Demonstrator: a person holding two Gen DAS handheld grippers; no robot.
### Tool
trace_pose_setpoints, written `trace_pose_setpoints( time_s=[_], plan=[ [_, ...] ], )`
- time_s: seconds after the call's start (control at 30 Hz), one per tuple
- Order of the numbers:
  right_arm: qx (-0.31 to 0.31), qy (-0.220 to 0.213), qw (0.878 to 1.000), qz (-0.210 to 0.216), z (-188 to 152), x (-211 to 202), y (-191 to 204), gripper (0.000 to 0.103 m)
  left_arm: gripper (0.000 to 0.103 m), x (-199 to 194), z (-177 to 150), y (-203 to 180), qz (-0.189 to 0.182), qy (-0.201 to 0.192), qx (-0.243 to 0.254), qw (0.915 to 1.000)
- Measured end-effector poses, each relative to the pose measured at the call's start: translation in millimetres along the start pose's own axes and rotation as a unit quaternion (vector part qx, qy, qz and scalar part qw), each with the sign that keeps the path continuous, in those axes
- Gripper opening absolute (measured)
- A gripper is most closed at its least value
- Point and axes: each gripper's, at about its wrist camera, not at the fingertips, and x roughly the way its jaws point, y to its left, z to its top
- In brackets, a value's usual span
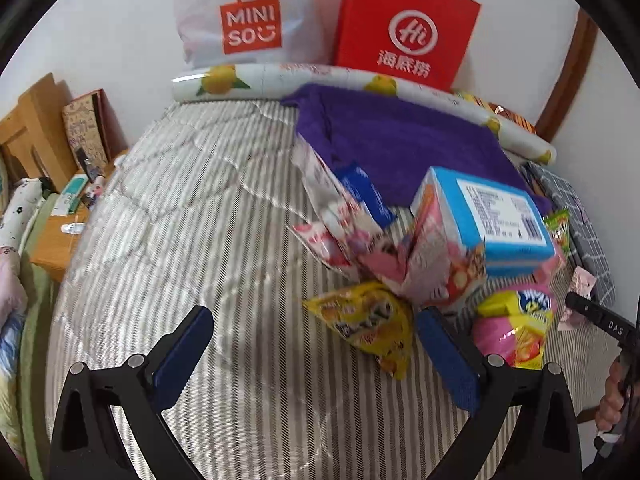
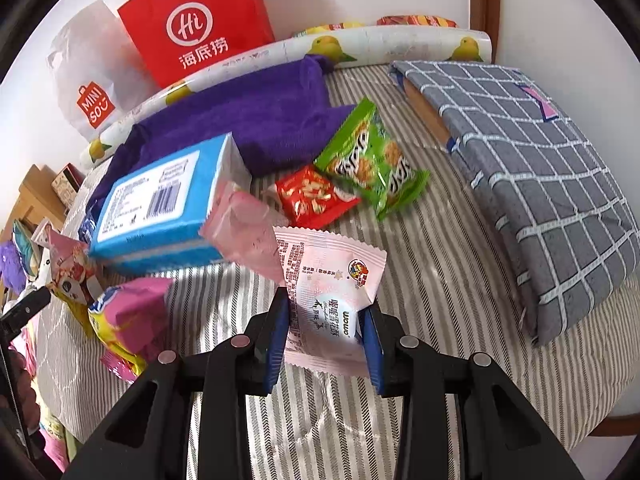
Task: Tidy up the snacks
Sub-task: 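Lift the pink packet with the right tool while the left tool grasps the yellow chip bag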
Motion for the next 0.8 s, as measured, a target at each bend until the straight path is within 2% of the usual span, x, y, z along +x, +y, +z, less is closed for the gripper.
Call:
trace_pose_setpoints(
  time_s=[0.3, 0.53, 0.63, 0.7, 0.73, 0.8],
  plan=[
    [0.000, 0.018, 1.000, 0.004, -7, 14, -2, 0.035, 0.103, 26, -4, -17, -0.003, 0.021, 0.036, 0.9991],
    [-0.003, 0.022, 1.000, 0.000, -5, 19, -2, 0.037, 0.101, 36, 0, -23, -0.004, 0.021, 0.055, 0.9983],
    [-0.006, 0.021, 1.000, -0.002, -5, 21, 0, 0.038, 0.097, 39, -1, -25, -0.007, 0.022, 0.061, 0.9979],
    [-0.009, 0.022, 1.000, -0.003, -4, 21, 1, 0.039, 0.091, 41, -1, -25, -0.010, 0.022, 0.062, 0.9977],
    [-0.010, 0.023, 1.000, -0.003, -3, 22, 1, 0.041, 0.084, 42, -1, -25, -0.013, 0.024, 0.062, 0.9977],
    [-0.013, 0.022, 1.000, -0.007, -2, 23, 3, 0.041, 0.081, 42, -1, -25, -0.015, 0.026, 0.060, 0.9978]
  ],
)
